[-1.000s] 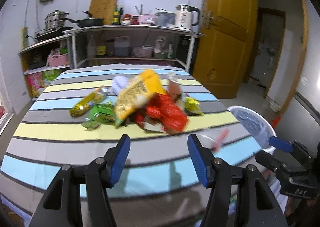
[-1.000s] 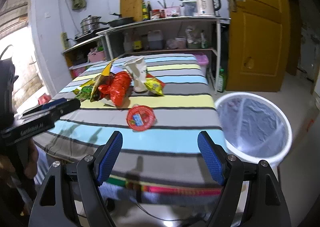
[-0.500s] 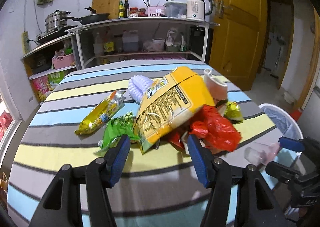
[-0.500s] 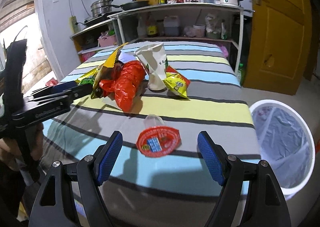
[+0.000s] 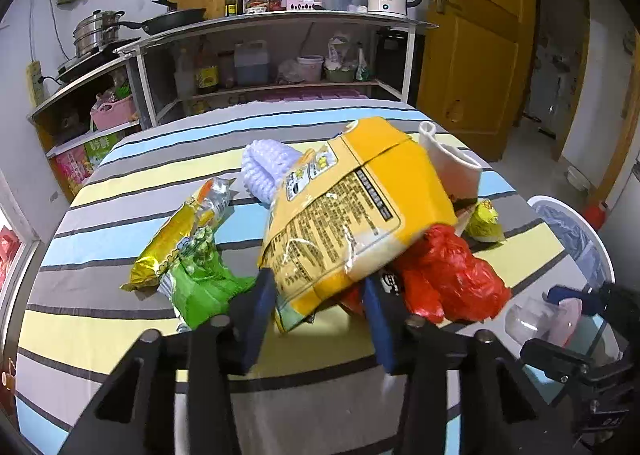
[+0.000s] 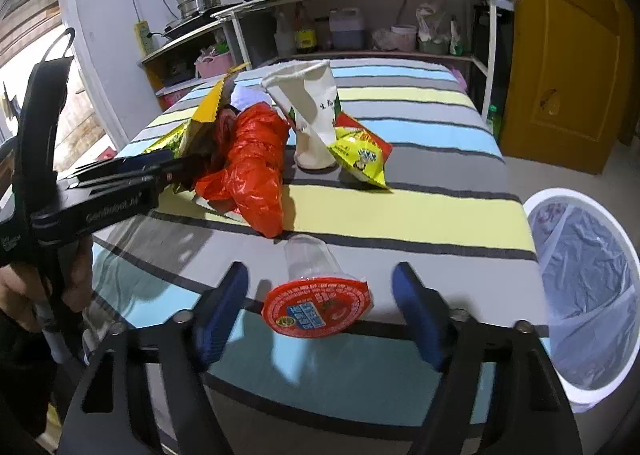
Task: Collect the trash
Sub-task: 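Grasp the clear cup with red lid with the right gripper while the left gripper grasps the yellow snack bag, then carry both items to the white bin and open both grippers to drop them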
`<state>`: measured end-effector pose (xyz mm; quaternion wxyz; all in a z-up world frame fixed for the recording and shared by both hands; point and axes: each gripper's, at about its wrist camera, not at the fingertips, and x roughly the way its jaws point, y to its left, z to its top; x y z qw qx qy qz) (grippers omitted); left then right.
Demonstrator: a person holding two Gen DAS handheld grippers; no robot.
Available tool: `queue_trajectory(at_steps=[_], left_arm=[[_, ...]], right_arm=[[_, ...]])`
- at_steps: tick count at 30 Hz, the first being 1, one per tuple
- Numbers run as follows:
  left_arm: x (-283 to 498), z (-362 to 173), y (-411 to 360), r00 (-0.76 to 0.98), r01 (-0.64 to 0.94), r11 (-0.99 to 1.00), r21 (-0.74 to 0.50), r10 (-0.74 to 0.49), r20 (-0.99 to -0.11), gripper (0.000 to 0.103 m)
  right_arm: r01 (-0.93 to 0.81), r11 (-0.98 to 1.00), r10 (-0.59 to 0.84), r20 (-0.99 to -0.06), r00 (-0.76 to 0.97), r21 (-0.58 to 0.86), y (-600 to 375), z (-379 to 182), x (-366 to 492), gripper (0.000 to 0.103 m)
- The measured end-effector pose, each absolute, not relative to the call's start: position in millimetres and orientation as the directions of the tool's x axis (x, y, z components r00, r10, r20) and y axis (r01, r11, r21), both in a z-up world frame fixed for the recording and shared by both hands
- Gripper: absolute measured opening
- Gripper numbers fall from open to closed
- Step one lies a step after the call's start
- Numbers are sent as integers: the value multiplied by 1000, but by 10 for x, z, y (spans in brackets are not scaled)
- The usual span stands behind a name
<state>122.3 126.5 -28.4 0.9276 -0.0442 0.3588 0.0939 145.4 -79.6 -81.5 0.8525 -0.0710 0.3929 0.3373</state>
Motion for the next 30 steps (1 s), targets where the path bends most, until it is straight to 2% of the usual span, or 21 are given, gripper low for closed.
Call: queue_trajectory(at_steps=[3, 4, 13, 30], left_arm=[[1238, -285, 1247, 726, -199, 980, -9, 141, -673, 34], [1239, -278, 1243, 727, -198, 980, -4, 144, -672, 33], [1155, -191, 1315, 753, -225, 974, -23, 159, -639, 7], [748, 74, 1348, 808, -233, 970, -72, 152, -569, 3]], right_arm=[[-626, 767, 512, -719, 470, 137, -813, -823, 1450, 54], [-623, 770, 512, -719, 470, 141, -825, -823, 1454, 47], [-607, 772, 533, -712, 457, 189, -895, -810, 1447, 45], [-588, 782, 548, -676, 493, 206, -1094, -671, 1309, 45]])
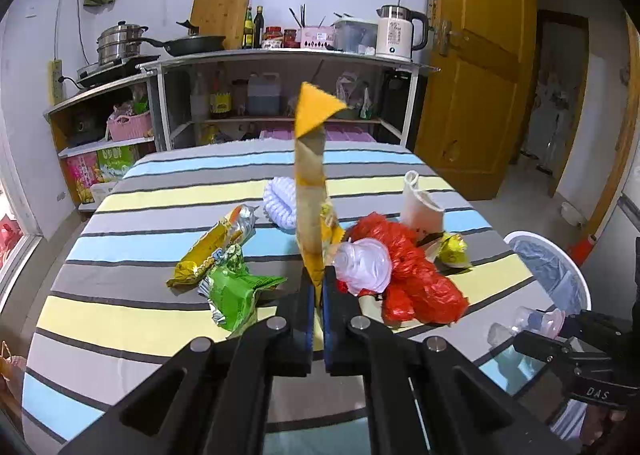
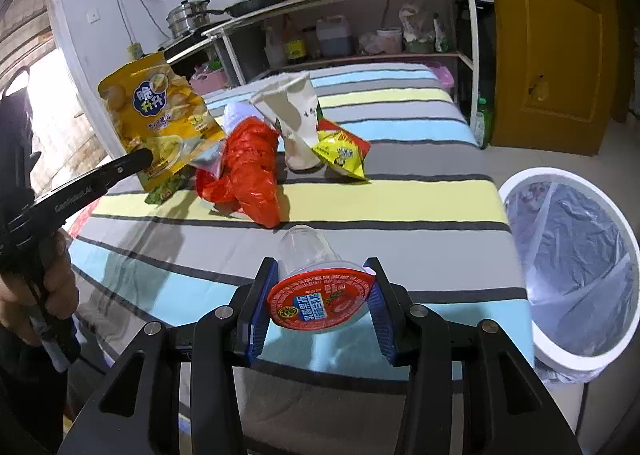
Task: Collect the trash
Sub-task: 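Carry both items to the white bin and open both grippers to drop them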
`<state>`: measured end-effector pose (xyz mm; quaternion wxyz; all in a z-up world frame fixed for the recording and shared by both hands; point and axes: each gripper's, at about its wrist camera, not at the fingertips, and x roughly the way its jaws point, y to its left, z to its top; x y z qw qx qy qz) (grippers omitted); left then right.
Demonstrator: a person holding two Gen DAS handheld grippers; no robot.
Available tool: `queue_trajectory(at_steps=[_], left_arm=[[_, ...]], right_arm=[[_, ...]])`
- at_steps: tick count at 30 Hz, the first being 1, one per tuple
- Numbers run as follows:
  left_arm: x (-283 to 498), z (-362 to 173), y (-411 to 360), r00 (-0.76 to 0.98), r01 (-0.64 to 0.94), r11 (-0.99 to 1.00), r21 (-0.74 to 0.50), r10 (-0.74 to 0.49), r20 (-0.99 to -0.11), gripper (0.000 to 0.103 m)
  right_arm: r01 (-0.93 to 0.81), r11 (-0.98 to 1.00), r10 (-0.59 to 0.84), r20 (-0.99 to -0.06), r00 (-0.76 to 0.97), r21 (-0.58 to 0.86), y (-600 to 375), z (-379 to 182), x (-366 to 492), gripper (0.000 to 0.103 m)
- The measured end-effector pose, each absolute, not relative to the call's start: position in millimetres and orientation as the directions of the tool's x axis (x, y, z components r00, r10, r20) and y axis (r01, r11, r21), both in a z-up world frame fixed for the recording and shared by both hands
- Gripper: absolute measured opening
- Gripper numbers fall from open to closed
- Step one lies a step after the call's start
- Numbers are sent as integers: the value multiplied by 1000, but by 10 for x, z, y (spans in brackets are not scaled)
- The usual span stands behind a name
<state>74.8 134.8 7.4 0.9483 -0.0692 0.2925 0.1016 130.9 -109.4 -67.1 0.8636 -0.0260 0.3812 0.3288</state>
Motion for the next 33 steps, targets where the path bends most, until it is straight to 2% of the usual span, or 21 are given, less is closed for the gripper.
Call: queue_trajectory(at_steps=[7, 15, 25, 33], left_arm=[[609, 264, 1205, 838, -202, 976, -85, 127, -530, 3], [662, 414, 810, 859, -96, 990, -104, 29, -511, 3], [1093, 364, 60, 831, 93, 989, -114, -140, -538, 3], [1491, 167, -583, 762, 226, 966, -128, -257, -594, 3]], right_arm=[[-572, 795, 549, -641, 536, 203, -1260, -511, 1230, 45], [-514, 833, 517, -614, 597, 202, -1593, -384, 1209, 45], [-370, 908, 410, -606, 682, 197, -2281, -363, 1377, 45], [-267, 943, 331, -630, 703, 198, -2749, -500, 1603, 45]])
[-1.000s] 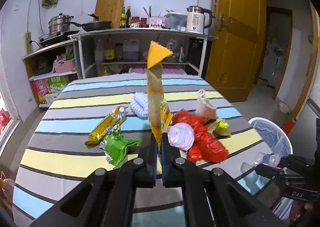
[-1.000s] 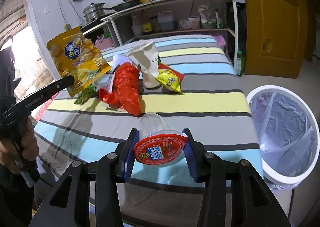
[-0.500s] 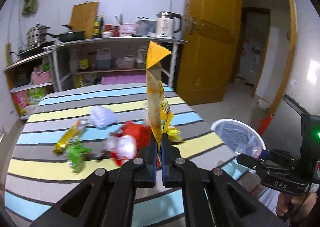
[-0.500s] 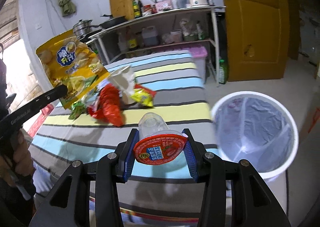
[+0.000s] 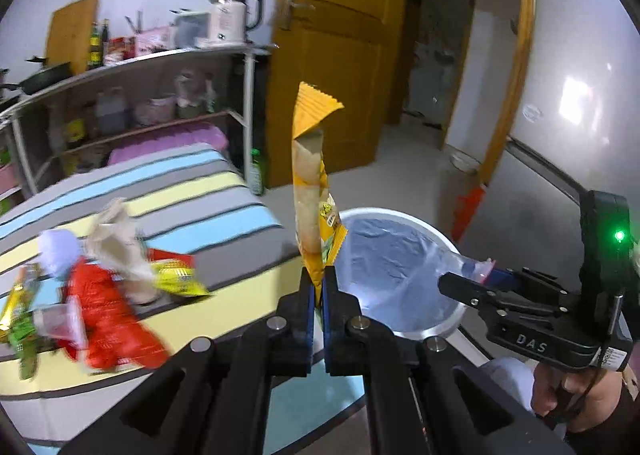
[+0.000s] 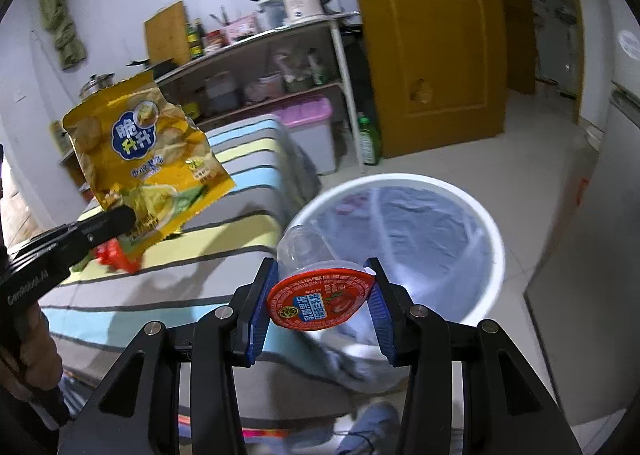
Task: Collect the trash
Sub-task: 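Carry both items to the white bin and open both grippers to drop them, then grasp the red plastic bag with the right gripper while the left gripper grasps a clear cup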
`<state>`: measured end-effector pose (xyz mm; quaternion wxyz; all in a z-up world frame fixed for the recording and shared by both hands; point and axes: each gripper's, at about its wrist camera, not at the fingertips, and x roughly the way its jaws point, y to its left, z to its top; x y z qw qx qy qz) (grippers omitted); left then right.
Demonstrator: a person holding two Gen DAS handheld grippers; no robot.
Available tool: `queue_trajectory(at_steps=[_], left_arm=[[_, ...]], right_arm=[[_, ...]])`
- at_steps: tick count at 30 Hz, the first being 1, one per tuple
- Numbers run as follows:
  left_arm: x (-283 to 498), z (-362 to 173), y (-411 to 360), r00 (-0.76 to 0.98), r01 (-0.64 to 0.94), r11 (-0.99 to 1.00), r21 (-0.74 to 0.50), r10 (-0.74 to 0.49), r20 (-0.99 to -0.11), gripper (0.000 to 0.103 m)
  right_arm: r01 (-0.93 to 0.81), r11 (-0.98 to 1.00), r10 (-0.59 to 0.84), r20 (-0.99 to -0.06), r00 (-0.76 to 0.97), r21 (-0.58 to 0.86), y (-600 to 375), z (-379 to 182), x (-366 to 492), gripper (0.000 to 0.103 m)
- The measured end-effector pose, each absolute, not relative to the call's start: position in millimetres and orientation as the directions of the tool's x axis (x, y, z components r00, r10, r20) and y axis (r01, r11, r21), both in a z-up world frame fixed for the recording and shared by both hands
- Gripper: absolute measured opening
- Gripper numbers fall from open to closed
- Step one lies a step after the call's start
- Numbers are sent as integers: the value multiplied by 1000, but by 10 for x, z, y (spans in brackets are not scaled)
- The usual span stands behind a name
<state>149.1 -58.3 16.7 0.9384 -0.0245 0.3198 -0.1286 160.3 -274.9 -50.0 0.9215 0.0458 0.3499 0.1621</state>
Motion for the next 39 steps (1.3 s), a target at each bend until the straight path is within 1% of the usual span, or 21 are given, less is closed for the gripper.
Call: queue_trajectory(at_steps=[6, 13, 15, 17, 18, 19, 21, 22, 23, 29, 39], left_arm=[[1716, -2, -920, 711, 279, 950, -140, -302, -634, 3], [1935, -138, -1095, 659, 312, 937, -159, -334, -674, 4], [2003, -173, -1109, 646, 312, 935, -170, -340, -684, 5], [2039, -201, -1106, 640, 311, 935, -172, -340, -689, 5], [2049, -212, -1109, 637, 310, 935, -171, -338, -692, 6], [2059, -225, -1107, 634, 308, 935, -174, -338, -696, 9], [2057, -235, -1098, 631, 303, 936, -180, -339, -698, 14], [2047, -231, -1096, 633, 301, 936, -182, -339, -696, 17], [2045, -227, -1083, 636, 300, 936, -185, -340, -693, 17], [1961, -155, -948, 672, 280, 942, -187, -331, -663, 17], [1488, 106, -588, 762, 221, 960, -174, -281, -583, 17]], right_arm=[[-214, 955, 298, -660, 690, 207, -2965, -675, 1810, 45], [-176, 962, 273, -691, 670, 209, -3097, -857, 1993, 46], [-161, 965, 259, -700, 665, 205, -3126, -910, 2037, 47], [-155, 965, 262, -703, 661, 213, -3154, -952, 2065, 53], [-154, 964, 263, -703, 660, 216, -3163, -966, 2075, 56], [-151, 964, 262, -704, 660, 218, -3172, -981, 2084, 57], [-145, 965, 258, -705, 660, 217, -3179, -994, 2099, 57], [-145, 965, 259, -705, 660, 219, -3185, -998, 2100, 57], [-144, 965, 260, -705, 660, 220, -3189, -995, 2098, 57], [-162, 964, 262, -679, 685, 209, -3137, -866, 1975, 57], [-247, 951, 310, -602, 736, 187, -2885, -484, 1550, 57]])
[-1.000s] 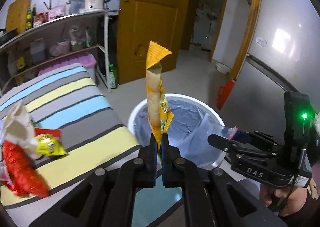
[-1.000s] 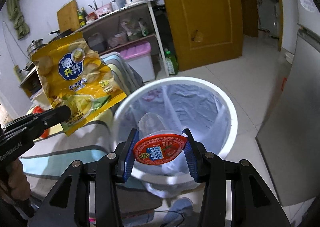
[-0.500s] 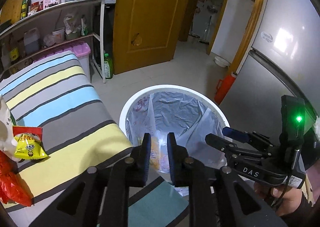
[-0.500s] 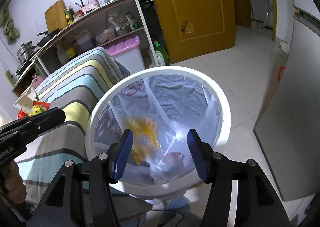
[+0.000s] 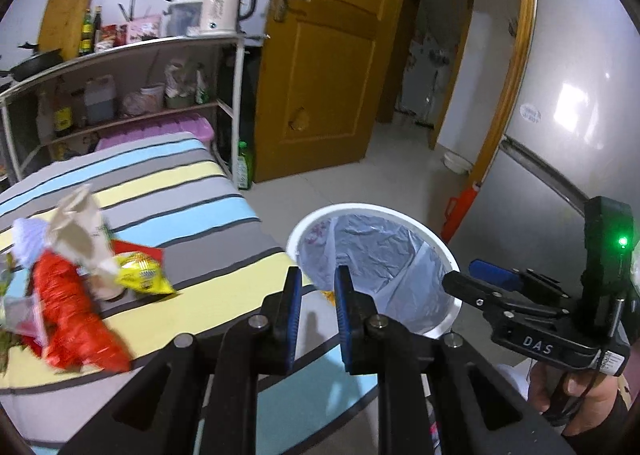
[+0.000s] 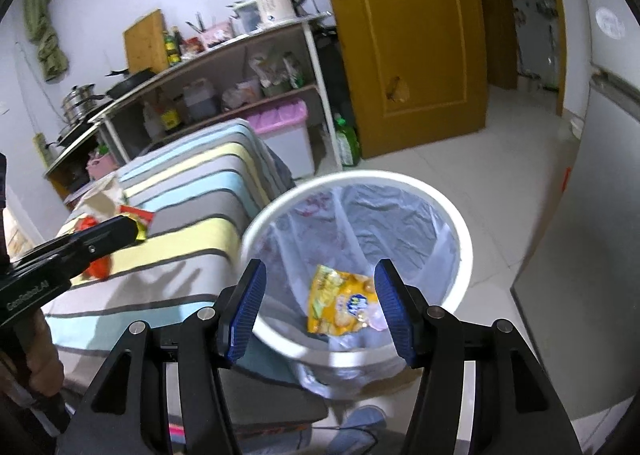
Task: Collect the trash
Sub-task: 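Grasp the red plastic bag with the right gripper while the left gripper grasps a clear cup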
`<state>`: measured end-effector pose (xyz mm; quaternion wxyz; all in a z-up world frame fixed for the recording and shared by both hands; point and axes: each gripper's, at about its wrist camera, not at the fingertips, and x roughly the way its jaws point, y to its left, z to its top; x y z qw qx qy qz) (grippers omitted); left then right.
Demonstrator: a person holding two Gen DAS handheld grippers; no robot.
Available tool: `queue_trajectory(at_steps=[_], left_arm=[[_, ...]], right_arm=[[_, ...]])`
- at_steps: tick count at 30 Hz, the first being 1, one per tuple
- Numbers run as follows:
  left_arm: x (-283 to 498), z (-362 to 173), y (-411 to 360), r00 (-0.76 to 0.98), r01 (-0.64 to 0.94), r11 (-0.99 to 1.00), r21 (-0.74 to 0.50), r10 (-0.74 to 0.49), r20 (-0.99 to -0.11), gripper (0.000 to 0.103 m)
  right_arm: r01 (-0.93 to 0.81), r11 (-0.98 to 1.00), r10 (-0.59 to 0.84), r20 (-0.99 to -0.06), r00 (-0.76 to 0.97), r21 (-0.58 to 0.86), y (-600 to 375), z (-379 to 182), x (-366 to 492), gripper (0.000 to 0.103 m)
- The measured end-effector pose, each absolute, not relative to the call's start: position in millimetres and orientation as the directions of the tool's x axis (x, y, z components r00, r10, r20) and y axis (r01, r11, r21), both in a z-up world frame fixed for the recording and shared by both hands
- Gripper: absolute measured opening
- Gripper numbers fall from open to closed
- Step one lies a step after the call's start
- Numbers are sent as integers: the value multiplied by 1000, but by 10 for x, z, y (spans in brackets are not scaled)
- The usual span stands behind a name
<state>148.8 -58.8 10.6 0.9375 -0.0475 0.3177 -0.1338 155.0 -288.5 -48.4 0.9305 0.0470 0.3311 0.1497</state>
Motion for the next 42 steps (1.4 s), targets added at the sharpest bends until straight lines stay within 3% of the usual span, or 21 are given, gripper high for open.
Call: queue_trajectory(at_steps=[13, 33, 42], left_arm=[[916, 146, -11, 833, 82, 984, -155, -153, -532, 17], [526, 28, 941, 850, -118, 983, -141, 27, -526, 19], [539, -70, 1463, 825, -259, 957, -134, 146, -546, 45]], right_arm=[[-415, 900, 414, -568, 711, 136, -2246, -286, 1142, 57], [-604, 787, 544, -603, 583, 126, -1301, -350, 1150, 57], [-677, 727, 581, -625, 521, 112, -848, -432, 1338, 57]])
